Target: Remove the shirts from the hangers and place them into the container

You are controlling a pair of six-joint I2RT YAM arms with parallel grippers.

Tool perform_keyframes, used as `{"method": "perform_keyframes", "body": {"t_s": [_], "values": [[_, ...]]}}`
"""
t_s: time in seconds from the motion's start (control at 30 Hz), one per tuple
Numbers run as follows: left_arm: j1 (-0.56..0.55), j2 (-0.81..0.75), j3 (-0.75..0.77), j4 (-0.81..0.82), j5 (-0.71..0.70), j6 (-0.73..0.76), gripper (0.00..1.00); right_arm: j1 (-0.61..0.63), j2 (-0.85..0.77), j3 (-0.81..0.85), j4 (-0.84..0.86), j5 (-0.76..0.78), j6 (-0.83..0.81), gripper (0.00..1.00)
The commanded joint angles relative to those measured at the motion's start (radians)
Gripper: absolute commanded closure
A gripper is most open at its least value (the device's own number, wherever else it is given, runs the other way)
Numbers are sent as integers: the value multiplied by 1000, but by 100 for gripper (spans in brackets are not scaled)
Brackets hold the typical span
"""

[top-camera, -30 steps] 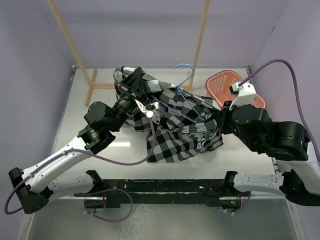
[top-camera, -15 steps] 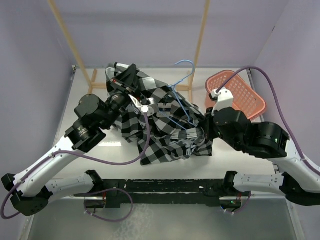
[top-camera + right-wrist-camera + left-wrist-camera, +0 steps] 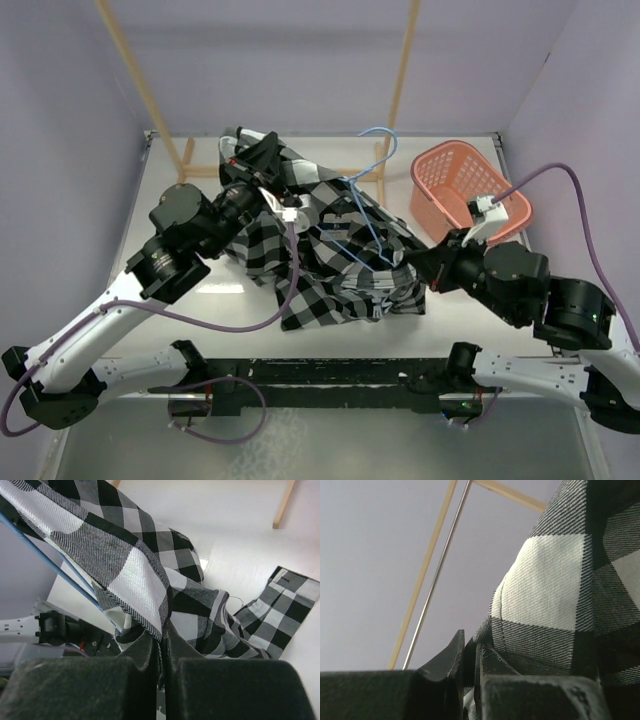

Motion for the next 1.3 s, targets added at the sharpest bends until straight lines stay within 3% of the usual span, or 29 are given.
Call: {"method": "perform_keyframes", "body": {"t_s": [0.0,0.03,0.17,0.2,0.33,0.47,0.77,0.87,1.0,1.27], "values": [[88,-71,179,375,-448,-126,100,-23,-87,-63,-512,202,125,100],[88,-64,167,364,-446,-146,100,-22,-73,-59,-528,228,143,94],[88,-39,134,302,-445,-269,100,-22,-38,-47,-511,239,153,50],[88,-31,126,297,-448,-288,100,-23,-38,-46,-484,212,139,47],[89,-6,96,322,-446,-307,100,-23,-94,-115,-223,105,35,44],[88,-14,72,315,-424,-307,100,-22,-88,-157,-79,74,-41,42],[89,-83,-9,158,-321,-397,100,-22,-147,-231,385,46,-287,38],[88,-106,-33,119,-317,-439,100,-22,-162,-266,482,59,-349,38],[88,-133,-70,78,-301,-484,100,-22,-193,-315,580,43,-375,27],[88,-168,-124,28,-293,-538,100,-22,-226,-359,662,5,-408,25]]}}
